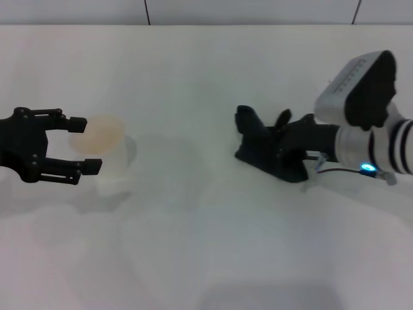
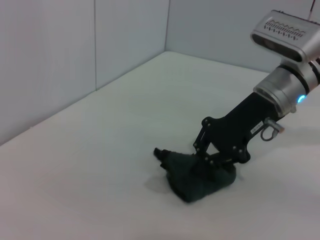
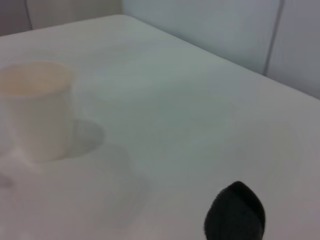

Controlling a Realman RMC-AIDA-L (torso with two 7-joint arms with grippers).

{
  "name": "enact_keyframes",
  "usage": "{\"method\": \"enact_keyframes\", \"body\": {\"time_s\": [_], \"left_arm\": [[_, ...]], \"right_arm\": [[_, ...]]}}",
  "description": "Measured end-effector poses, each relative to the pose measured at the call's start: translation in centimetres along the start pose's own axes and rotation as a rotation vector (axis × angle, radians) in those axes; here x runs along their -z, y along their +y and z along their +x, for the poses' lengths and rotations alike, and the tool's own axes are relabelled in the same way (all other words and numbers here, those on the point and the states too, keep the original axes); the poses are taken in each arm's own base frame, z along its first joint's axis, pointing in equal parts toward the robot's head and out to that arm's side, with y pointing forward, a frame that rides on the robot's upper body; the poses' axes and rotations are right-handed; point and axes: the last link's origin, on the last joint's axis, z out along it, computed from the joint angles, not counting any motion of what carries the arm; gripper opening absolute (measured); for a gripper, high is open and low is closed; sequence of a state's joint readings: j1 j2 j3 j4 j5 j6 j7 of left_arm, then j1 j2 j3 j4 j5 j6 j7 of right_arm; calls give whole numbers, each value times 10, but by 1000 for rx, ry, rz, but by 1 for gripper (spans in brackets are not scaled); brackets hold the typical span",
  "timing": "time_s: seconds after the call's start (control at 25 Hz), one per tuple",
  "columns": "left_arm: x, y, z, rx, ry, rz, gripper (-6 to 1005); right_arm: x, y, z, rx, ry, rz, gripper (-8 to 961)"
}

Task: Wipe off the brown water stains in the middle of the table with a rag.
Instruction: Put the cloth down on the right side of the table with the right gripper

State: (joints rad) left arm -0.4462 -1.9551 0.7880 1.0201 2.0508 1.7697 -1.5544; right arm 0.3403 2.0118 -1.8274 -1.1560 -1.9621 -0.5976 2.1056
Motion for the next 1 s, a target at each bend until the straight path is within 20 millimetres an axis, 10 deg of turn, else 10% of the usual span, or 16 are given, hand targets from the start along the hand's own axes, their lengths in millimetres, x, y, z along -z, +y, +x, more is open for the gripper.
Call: {"method": "enact_keyframes", "body": {"time_s": [1.0], "left_arm": [[4, -2, 1, 3, 15, 16, 880]], "right_arm": [[40, -21, 24, -81, 67, -104, 144]]}}
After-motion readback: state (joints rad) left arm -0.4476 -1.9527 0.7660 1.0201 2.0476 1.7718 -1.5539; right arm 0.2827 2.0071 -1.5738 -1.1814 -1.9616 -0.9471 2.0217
